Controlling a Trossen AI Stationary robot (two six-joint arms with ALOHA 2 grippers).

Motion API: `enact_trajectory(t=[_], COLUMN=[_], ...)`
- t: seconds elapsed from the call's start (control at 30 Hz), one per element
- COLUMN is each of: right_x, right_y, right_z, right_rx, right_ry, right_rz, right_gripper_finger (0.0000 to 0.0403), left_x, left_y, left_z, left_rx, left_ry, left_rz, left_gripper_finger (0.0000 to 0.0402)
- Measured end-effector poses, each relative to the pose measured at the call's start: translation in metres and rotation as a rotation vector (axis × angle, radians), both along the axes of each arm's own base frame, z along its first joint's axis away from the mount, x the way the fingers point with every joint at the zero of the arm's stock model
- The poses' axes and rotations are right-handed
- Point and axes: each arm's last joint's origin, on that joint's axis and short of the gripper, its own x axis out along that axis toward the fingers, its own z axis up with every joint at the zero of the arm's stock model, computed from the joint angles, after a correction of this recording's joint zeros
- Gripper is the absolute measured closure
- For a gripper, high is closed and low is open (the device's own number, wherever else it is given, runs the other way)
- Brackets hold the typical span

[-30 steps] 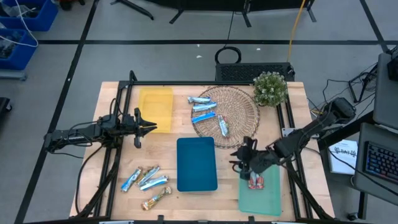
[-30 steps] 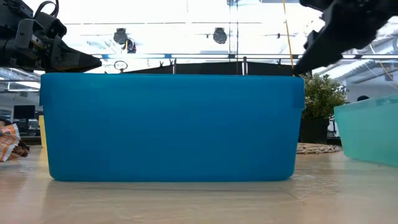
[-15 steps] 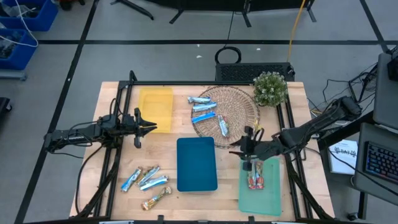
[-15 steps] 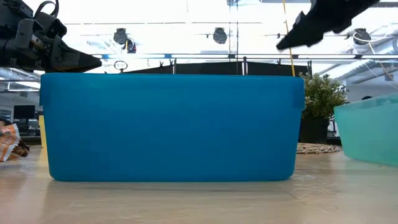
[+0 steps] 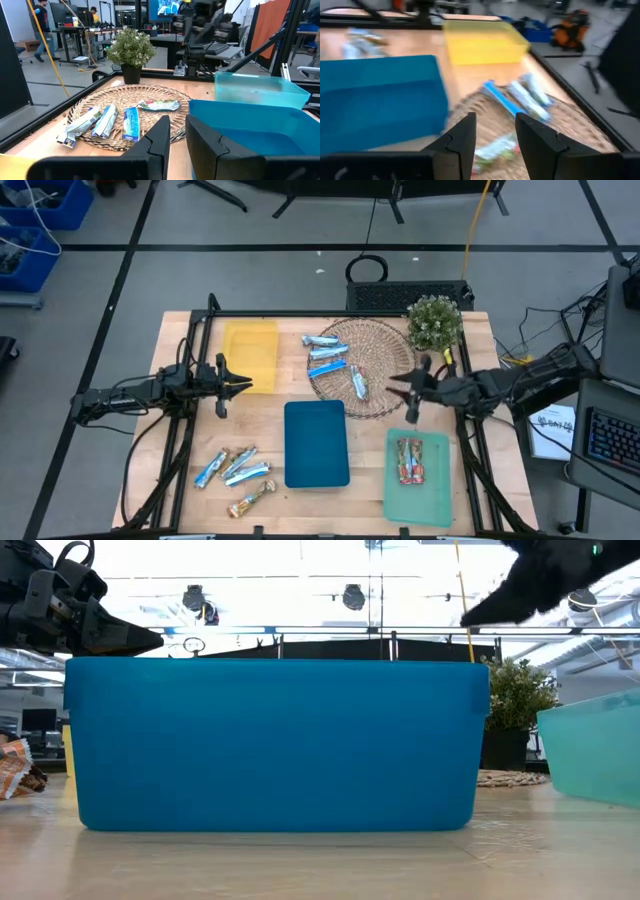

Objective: Pick and place Granola Bars by type
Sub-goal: Put the red granola bar into the green bin

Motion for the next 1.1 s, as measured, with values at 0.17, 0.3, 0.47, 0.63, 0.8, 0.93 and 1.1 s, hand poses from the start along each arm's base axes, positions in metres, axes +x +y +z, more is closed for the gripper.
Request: enact_trajectory(t=[0.17,0.3,0.47,0.63,0.8,0.93,1.1], right_x=[-0.010,-0.013,-0.014,-0.014,-0.018,-0.025,-0.035], right_y=[-0.016,-0.026,-0.036,-0.048,-0.064,-0.077,-0.082], right_z=[-0.017,-0.028,-0.036,-0.037,-0.036,-0.033,-0.028], right_rx=[-0.006,-0.038,-0.071,-0.058,-0.048,-0.061,-0.080], right_ry=[-0.114,-0.206,-0.273,-0.297,-0.306,-0.334,-0.361], right_rz=[-0.071,-0.126,-0.092,-0.065,-0.069,-0.131,-0.193], right_gripper_finger=[0.0273,0.0273,0.0273,0.0279,0.0288,0.0291,0.0291], left_x=[0.000,0.000,0.000,0.000,0.000,0.000,0.000], left_y=[0.000,0.000,0.000,0.000,0.000,0.000,0.000], left_z=[0.000,0.000,0.000,0.000,0.000,0.000,0.000], left_rx=[0.000,0.000,0.000,0.000,0.000,0.000,0.000], left_ry=[0.000,0.000,0.000,0.000,0.000,0.000,0.000], left_rz=[0.000,0.000,0.000,0.000,0.000,0.000,0.000], left_gripper_finger=[0.0334,0.0334,0.0334,0.0334,0.0334,0.0334,0.0334])
